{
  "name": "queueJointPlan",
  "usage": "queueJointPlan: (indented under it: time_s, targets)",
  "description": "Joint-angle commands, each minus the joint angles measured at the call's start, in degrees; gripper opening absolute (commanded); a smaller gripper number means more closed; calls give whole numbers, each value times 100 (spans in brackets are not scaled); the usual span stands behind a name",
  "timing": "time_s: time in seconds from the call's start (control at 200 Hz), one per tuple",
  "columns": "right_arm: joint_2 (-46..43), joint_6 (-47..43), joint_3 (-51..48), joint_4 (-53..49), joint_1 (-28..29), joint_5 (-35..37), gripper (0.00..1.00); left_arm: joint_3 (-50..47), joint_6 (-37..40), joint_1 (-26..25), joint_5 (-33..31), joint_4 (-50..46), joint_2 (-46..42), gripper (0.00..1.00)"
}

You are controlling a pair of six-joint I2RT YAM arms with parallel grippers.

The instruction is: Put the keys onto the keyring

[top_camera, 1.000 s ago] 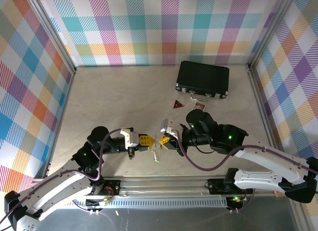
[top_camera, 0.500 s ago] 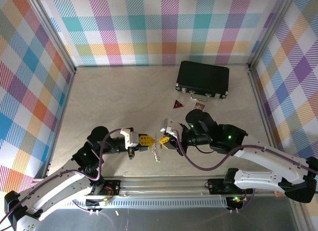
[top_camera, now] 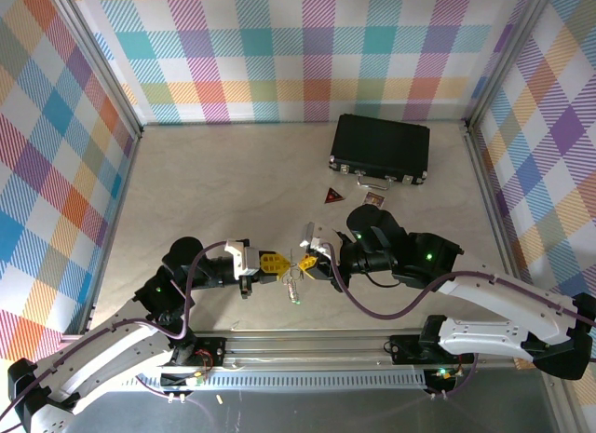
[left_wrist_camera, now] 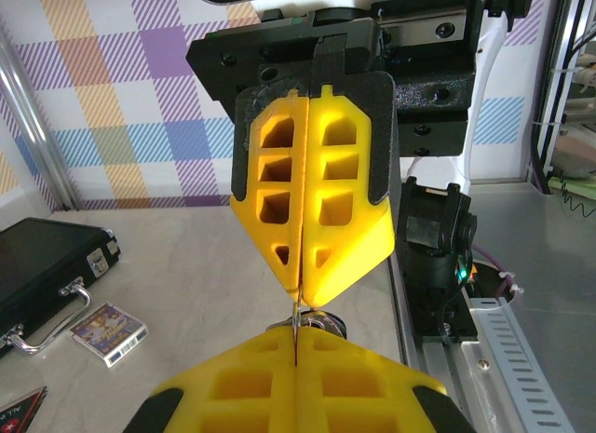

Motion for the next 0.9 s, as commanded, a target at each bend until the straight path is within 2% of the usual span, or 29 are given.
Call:
queueJointPlan:
  time_s: [0.0, 0.895]
  targets:
    - [64, 33, 196, 281, 20, -82, 0, 99, -54, -69, 120, 158, -50, 0]
    - [64, -68, 232, 353, 18, -375, 0, 170, -6, -74, 55, 26, 40, 0]
